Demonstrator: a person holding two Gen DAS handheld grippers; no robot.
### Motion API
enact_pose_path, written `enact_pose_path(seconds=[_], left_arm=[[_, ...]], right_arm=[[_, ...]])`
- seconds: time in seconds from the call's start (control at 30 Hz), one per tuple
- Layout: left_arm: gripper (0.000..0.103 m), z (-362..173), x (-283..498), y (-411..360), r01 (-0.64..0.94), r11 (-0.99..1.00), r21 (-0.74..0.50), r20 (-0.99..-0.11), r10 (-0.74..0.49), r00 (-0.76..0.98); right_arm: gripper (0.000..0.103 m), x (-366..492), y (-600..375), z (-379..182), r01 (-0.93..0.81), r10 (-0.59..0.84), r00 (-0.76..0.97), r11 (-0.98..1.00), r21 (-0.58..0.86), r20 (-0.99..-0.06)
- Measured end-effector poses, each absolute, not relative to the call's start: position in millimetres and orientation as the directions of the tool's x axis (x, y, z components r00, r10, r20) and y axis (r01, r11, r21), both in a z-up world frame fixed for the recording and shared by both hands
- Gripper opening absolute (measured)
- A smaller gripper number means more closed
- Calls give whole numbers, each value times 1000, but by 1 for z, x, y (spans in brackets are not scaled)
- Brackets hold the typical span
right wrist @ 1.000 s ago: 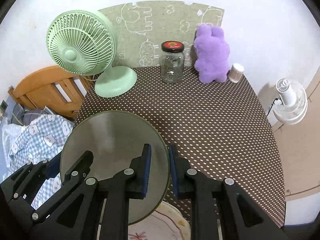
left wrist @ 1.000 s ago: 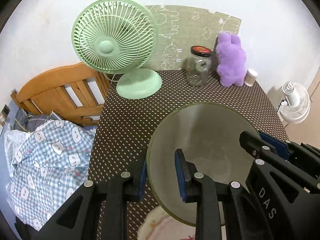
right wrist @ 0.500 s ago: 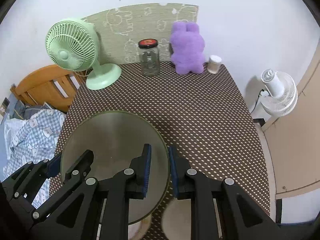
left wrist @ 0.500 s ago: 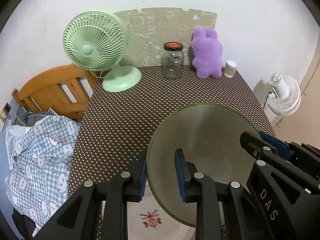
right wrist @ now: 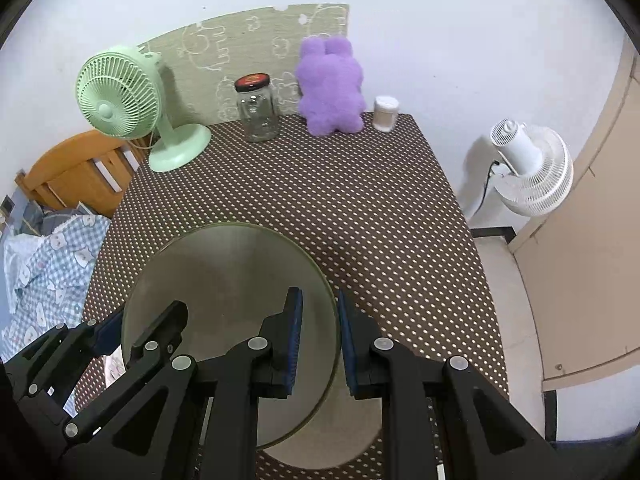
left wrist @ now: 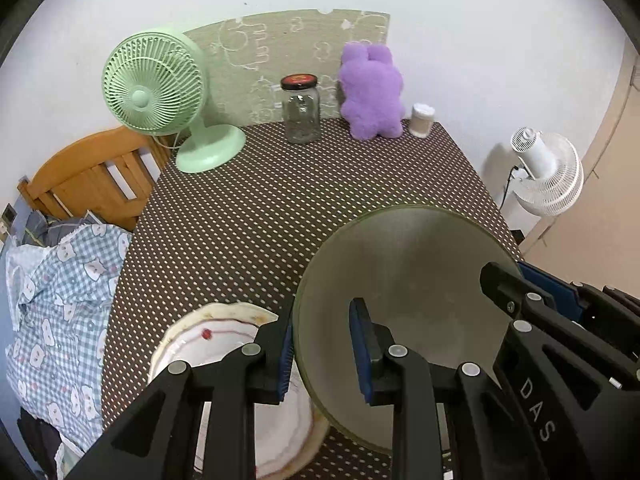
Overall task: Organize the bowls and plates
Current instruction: 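Carry the grey bowl back toward the first bowl by the plates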
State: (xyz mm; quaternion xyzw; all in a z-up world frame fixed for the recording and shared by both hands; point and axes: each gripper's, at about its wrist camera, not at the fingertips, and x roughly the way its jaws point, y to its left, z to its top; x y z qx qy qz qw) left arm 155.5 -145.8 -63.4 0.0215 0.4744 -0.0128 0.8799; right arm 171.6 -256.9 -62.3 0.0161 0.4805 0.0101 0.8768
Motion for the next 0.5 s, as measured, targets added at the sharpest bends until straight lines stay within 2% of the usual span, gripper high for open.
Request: enact_pose_path(seconds=[0.5], left_arm=[[24, -104, 132, -187, 57, 998, 31, -882, 1, 471]], right_arm=[[22, 144, -298, -105, 12, 14, 462, 1000, 22, -887]])
